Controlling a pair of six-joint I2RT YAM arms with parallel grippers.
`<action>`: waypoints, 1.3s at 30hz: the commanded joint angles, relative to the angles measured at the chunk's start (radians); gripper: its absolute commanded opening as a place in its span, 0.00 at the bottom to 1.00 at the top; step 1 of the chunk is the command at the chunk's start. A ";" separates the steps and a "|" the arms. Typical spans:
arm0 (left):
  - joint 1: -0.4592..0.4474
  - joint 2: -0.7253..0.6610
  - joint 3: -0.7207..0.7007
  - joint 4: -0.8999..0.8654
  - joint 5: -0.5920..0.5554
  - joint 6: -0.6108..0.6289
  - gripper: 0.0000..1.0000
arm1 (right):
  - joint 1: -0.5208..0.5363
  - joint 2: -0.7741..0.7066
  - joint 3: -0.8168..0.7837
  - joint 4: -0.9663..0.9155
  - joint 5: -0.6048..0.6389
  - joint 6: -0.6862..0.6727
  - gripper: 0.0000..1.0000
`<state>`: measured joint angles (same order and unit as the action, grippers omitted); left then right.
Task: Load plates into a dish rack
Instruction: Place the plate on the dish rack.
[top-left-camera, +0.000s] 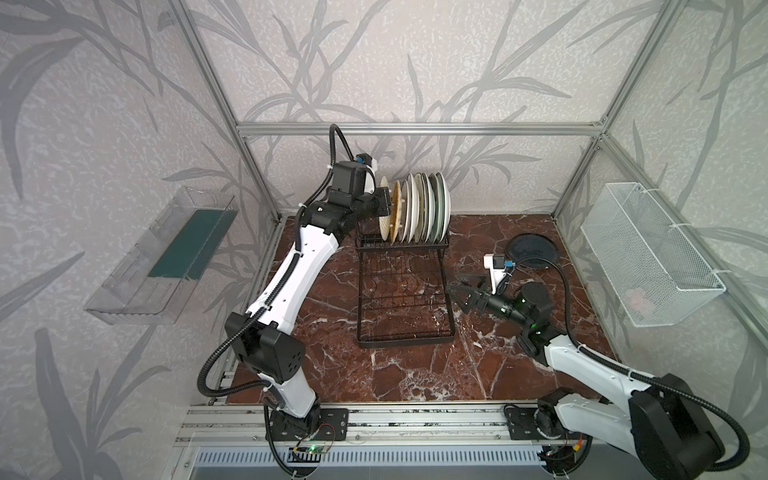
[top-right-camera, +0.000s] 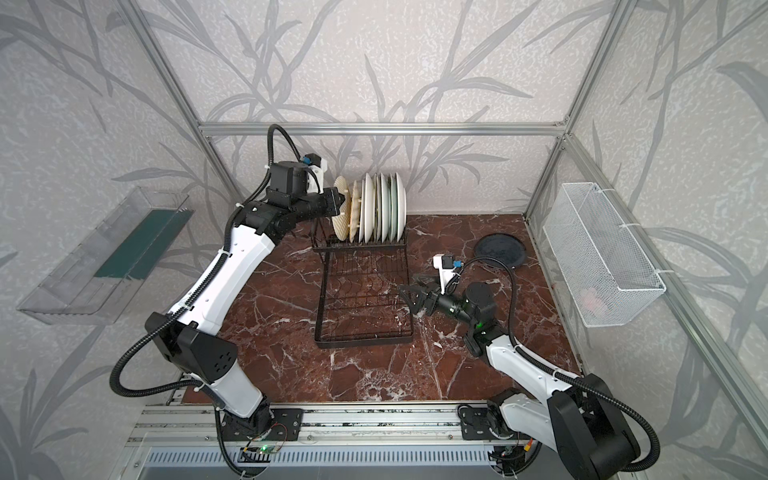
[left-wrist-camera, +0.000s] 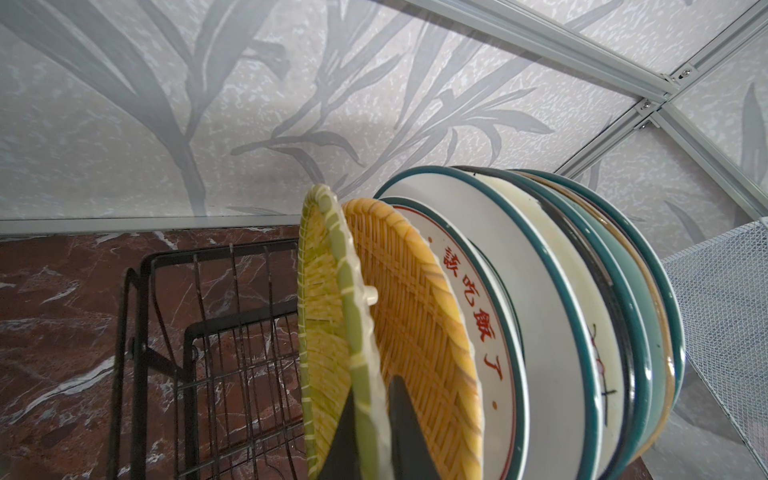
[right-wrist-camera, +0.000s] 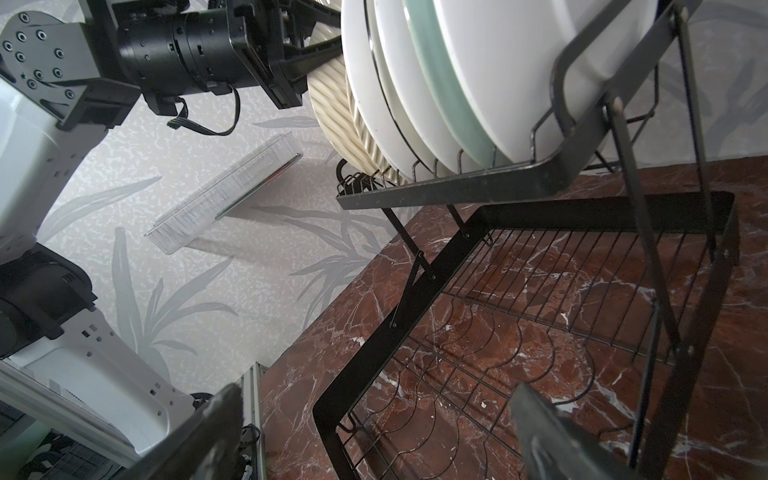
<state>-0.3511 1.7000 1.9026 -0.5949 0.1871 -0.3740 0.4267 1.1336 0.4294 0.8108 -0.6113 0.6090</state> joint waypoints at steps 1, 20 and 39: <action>0.001 0.007 -0.002 0.004 -0.029 0.023 0.00 | 0.007 0.006 0.009 0.042 -0.011 -0.002 0.99; -0.056 -0.005 -0.065 0.006 -0.173 0.053 0.00 | 0.007 0.031 0.012 0.056 -0.019 0.013 0.99; -0.061 -0.036 -0.062 0.026 -0.166 0.030 0.23 | 0.007 0.047 0.015 0.057 -0.022 0.013 0.99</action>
<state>-0.4110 1.6993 1.8496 -0.5770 0.0277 -0.3355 0.4294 1.1774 0.4294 0.8272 -0.6159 0.6201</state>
